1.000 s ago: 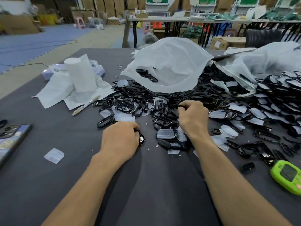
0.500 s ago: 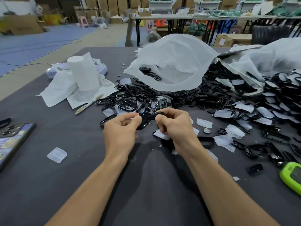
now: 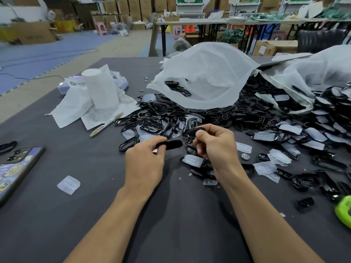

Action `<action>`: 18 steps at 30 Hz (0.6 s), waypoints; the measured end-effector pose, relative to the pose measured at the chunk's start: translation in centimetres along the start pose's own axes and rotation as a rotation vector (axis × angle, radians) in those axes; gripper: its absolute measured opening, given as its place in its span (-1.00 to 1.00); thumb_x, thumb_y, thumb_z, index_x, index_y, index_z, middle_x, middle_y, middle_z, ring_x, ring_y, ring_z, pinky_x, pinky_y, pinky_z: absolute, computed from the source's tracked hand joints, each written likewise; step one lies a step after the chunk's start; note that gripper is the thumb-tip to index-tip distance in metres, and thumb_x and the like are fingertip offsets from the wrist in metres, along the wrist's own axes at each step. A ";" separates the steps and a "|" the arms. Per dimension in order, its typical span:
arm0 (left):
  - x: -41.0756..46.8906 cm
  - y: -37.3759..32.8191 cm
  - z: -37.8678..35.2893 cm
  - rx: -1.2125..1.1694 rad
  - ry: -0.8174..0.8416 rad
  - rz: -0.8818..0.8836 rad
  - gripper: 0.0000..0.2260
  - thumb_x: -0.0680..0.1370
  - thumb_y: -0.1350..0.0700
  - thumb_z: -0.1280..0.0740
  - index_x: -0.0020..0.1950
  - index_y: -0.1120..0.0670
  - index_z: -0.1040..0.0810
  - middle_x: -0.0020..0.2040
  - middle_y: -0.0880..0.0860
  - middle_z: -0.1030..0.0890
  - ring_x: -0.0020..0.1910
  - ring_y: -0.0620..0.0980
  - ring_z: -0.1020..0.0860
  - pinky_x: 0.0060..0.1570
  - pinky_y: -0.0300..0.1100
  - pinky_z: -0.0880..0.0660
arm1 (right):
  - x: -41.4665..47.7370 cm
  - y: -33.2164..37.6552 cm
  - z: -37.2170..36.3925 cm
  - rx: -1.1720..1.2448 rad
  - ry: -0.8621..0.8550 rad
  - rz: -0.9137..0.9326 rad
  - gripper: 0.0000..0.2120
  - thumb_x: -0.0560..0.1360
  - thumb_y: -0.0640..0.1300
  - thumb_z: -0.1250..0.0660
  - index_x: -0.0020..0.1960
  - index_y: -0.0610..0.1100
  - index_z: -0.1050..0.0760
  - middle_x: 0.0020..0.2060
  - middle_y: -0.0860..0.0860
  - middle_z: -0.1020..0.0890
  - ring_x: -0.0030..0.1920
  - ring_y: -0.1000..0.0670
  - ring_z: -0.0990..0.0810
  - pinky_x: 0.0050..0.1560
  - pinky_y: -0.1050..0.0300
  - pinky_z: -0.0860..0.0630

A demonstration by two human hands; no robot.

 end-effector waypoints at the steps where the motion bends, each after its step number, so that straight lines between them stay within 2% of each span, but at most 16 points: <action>1: 0.1 -0.2 -0.4 0.014 0.023 -0.020 -0.80 0.52 0.20 -0.48 0.05 -0.05 -0.78 -0.05 -0.12 -0.77 -0.09 -0.16 -0.68 0.02 -0.55 -0.40 | 0.0 0.0 0.1 -0.018 -0.008 0.003 -0.71 0.56 -0.35 -0.31 -0.28 -0.11 -0.60 -0.40 -0.13 -0.61 -0.52 0.03 -0.41 -0.52 0.29 -0.37; 4: 1.9 -1.0 -1.1 -0.010 0.016 -0.032 -0.83 0.49 0.14 -0.49 0.03 -0.07 -0.78 -0.21 -0.28 -0.72 -0.17 -0.23 -0.68 0.05 -0.28 -0.57 | 0.1 0.0 0.3 -0.033 -0.023 0.009 -0.74 0.55 -0.33 -0.32 -0.26 -0.12 -0.61 -0.41 -0.11 -0.62 -0.52 0.03 -0.42 -0.52 0.28 -0.35; 6: 4.1 -1.4 -1.9 -0.187 0.032 0.049 -0.80 0.46 0.11 -0.52 0.07 -0.06 -0.76 -0.25 -0.38 -0.66 -0.21 -0.32 -0.67 0.02 -0.22 -0.63 | 0.2 0.1 0.4 -0.032 -0.033 0.009 -0.75 0.55 -0.32 -0.33 -0.25 -0.11 -0.62 -0.41 -0.10 -0.63 -0.51 0.02 -0.42 -0.52 0.28 -0.35; 7: 5.2 -1.7 -2.6 -0.326 0.058 0.132 -0.71 0.44 0.11 -0.55 0.16 -0.04 -0.74 -0.14 -0.32 -0.71 -0.16 -0.33 -0.68 0.06 -0.20 -0.65 | 0.2 0.1 0.5 -0.028 -0.036 0.009 -0.75 0.55 -0.32 -0.34 -0.25 -0.11 -0.62 -0.41 -0.09 -0.63 -0.51 0.02 -0.42 -0.53 0.28 -0.35; 8: 6.1 -1.9 -3.6 -0.474 0.109 0.235 -0.56 0.43 0.13 -0.58 0.30 -0.01 -0.67 0.06 -0.20 -0.73 -0.03 -0.32 -0.68 0.15 -0.18 -0.63 | 0.2 0.1 0.6 -0.021 -0.037 0.010 -0.76 0.55 -0.33 -0.33 -0.24 -0.11 -0.62 -0.41 -0.09 -0.63 -0.52 0.02 -0.42 -0.53 0.28 -0.34; 10: 7.5 -1.9 -5.2 -0.626 0.201 0.354 -0.25 0.41 0.16 -0.62 0.55 0.03 -0.42 0.43 0.01 -0.57 0.31 -0.22 -0.57 0.38 -0.13 -0.50 | 0.2 0.1 0.5 0.012 -0.028 0.006 -0.75 0.57 -0.35 -0.32 -0.22 -0.12 -0.62 -0.42 -0.09 -0.62 -0.53 0.03 -0.42 -0.53 0.28 -0.34; 11: 8.2 -1.6 -5.3 -0.575 0.227 0.332 -0.19 0.41 0.17 -0.60 0.60 0.00 -0.34 0.51 0.02 -0.49 0.41 -0.17 -0.49 0.44 -0.12 -0.42 | 0.1 0.0 0.3 0.031 -0.018 0.001 -0.74 0.57 -0.35 -0.32 -0.22 -0.12 -0.62 -0.41 -0.10 -0.62 -0.53 0.03 -0.43 -0.53 0.28 -0.35; 13: 9.7 -0.8 -4.4 -0.247 0.274 0.164 -0.26 0.43 0.24 -0.48 0.57 -0.08 -0.36 0.49 -0.02 -0.51 0.44 -0.10 -0.47 0.38 -0.19 -0.38 | 0.1 -0.1 -0.1 0.055 0.014 -0.002 -0.69 0.59 -0.35 -0.29 -0.24 -0.10 -0.63 -0.40 -0.11 -0.63 -0.52 0.02 -0.45 -0.52 0.27 -0.35; 16: 10.5 1.8 -3.4 0.324 0.376 0.023 -0.38 0.47 0.32 -0.33 0.48 -0.14 -0.50 0.38 0.00 -0.61 0.29 0.08 -0.58 0.21 -0.13 -0.47 | 0.1 0.0 -0.6 0.058 0.057 0.010 -0.62 0.63 -0.35 -0.24 -0.25 -0.08 -0.65 -0.38 -0.13 -0.65 -0.52 0.01 -0.47 -0.54 0.24 -0.33; 18: 10.5 2.5 -2.8 0.440 0.342 -0.014 -0.55 0.50 0.28 -0.36 0.29 -0.13 -0.67 0.26 0.02 -0.68 0.18 0.12 -0.62 0.16 -0.08 -0.51 | 0.1 0.1 -0.7 0.052 0.064 0.015 -0.64 0.63 -0.35 -0.22 -0.23 -0.11 -0.64 -0.38 -0.13 -0.66 -0.52 0.00 -0.48 -0.55 0.23 -0.32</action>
Point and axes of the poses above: each hand's wrist, its own x-axis towards the middle knuckle, its own z-axis out of the back of the hand, y = z × x, the point moved 7 cm from there along x, towards the middle knuckle
